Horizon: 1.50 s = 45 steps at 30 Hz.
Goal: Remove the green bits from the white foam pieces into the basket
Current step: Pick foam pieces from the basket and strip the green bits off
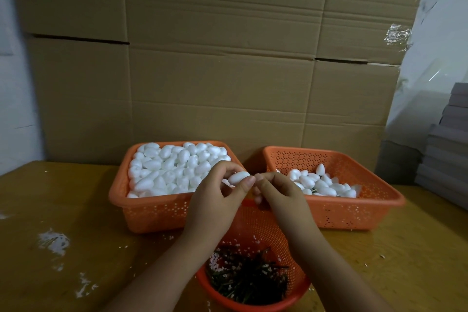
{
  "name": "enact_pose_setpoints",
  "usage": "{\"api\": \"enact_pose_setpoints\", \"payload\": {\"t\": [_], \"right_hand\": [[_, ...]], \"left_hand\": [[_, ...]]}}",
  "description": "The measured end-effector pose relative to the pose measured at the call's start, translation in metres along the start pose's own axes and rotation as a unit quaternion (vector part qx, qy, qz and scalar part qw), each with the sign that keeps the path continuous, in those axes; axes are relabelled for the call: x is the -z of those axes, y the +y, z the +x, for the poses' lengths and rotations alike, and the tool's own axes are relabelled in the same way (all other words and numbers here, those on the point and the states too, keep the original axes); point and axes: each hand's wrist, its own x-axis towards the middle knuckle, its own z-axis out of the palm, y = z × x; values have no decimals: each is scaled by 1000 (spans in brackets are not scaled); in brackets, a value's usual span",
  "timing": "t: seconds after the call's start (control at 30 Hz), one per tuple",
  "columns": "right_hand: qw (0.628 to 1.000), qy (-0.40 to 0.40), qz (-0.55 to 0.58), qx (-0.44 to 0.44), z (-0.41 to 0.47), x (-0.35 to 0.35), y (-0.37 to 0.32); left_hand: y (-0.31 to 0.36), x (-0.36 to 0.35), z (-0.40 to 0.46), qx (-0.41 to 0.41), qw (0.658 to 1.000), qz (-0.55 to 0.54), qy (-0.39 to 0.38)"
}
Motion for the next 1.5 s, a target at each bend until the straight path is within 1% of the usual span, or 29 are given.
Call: {"api": "enact_pose_setpoints", "payload": {"t": [0.1,0.33,0.53,0.73,1.1,1.3,1.5], "right_hand": [[1000,18,18,-3,1,3,-1],[1000,14,9,-5,2,2,-1],[998,43,40,-22,1,3,-1],[997,50,53,-29,-1,3,-3],[998,53,35,-22,0,5,-1],[997,28,72,-13,1,3,-4],[996,37,80,-16,0,4,-2]], "left_hand": [[-1,1,1,4,1000,9,3],[-3,0,2,-3,1000,16,-13],[-5,-4,0,1,998,4,-56],[-7,-5,0,-3,997,21,-71],[-6,-4,0,-15,997,24,-76],[-6,-5,1,-12,998,16,-61],[-6,-4,0,0,998,11,-59]]}}
